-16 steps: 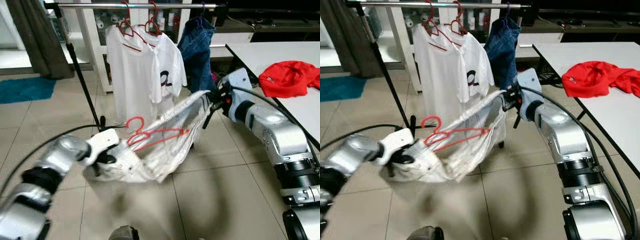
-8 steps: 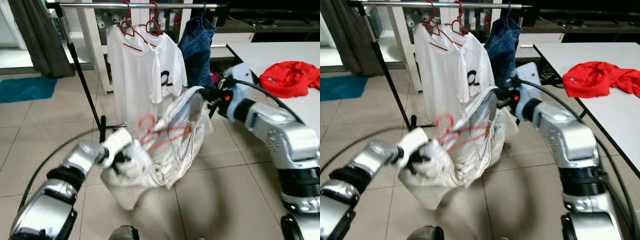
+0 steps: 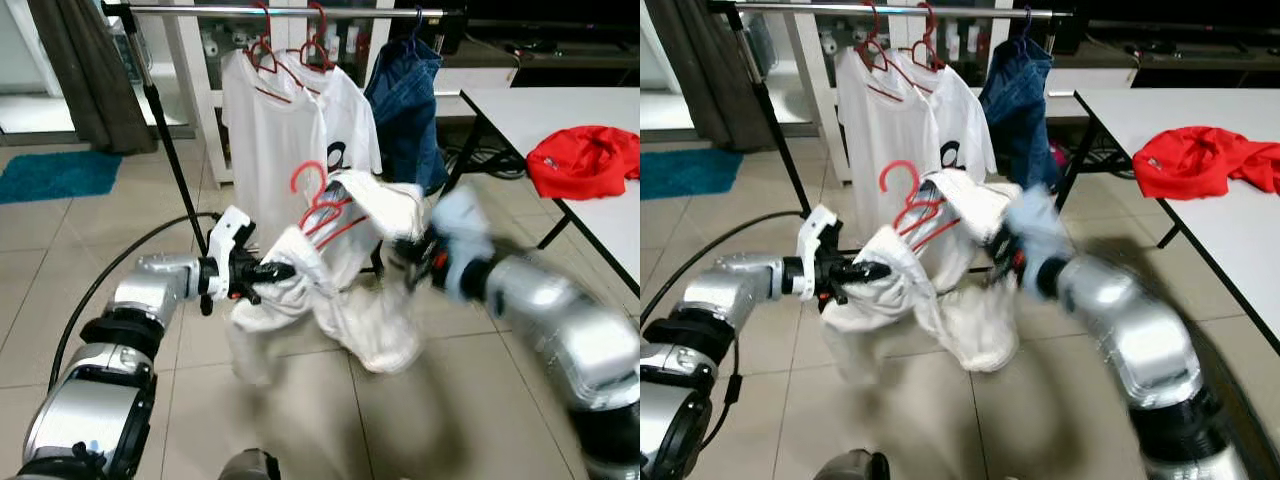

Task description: Hang hanger

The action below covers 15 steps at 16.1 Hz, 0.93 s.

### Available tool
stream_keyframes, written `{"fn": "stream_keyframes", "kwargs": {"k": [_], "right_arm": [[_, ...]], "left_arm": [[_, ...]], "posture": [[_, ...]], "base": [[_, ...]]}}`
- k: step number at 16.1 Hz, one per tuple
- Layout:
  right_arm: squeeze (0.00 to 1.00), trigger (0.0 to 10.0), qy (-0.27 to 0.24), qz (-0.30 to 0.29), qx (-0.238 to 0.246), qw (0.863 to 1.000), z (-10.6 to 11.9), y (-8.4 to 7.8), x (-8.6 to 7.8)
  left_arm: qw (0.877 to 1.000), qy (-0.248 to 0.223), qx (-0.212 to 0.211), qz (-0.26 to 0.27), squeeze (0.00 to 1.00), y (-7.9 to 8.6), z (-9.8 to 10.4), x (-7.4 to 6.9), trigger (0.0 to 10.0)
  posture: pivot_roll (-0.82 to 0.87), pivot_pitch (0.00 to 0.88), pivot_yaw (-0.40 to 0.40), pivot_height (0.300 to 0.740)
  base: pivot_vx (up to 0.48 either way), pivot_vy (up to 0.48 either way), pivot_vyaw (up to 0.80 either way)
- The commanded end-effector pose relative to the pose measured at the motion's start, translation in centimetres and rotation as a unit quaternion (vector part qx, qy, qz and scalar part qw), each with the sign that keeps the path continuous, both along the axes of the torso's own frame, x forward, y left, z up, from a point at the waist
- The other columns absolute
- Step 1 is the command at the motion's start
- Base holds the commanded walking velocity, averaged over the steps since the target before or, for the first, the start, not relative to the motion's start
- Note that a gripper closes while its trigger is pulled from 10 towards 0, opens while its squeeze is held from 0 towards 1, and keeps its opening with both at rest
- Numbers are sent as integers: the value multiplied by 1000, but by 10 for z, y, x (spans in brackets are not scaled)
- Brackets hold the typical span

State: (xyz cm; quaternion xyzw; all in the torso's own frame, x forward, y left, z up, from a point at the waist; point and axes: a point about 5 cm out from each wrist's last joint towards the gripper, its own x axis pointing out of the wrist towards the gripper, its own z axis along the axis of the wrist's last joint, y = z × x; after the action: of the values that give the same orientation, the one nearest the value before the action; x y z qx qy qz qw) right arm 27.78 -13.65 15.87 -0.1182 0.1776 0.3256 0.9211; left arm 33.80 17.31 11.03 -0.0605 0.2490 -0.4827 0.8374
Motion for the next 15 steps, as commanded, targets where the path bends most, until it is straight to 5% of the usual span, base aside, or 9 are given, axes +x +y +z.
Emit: {"fn": "stream_keyframes", "kwargs": {"k": [1, 4, 9, 12, 15], "right_arm": [[0, 0, -16, 15, -18, 1000, 0, 7, -3], [0, 0, -4, 45, -20, 999, -10, 25, -13], [0, 0, 30, 67, -43, 996, -41, 37, -27], [0, 0, 45, 62, -73, 994, -56, 29, -30], [0, 0, 19, 21, -70, 997, -38, 7, -17]], "left_arm": [[999, -45, -30, -2, 0, -2, 28, 12, 0], [998, -14, 32, 48, 0, 11, 19, 15, 0], [996, -6, -13, 86, 0, 18, 32, 21, 0], [994, 0, -35, 106, 0, 28, 41, 24, 0], [992, 8, 19, 128, 0, 44, 31, 19, 0]], "posture": [[-102, 0, 6, 740], [-99, 0, 11, 740], [-96, 0, 9, 740], [-88, 0, 9, 740], [-86, 0, 14, 740]], "base": [[0, 0, 0], [0, 0, 0], [0, 0, 0], [0, 0, 0], [0, 0, 0]]}}
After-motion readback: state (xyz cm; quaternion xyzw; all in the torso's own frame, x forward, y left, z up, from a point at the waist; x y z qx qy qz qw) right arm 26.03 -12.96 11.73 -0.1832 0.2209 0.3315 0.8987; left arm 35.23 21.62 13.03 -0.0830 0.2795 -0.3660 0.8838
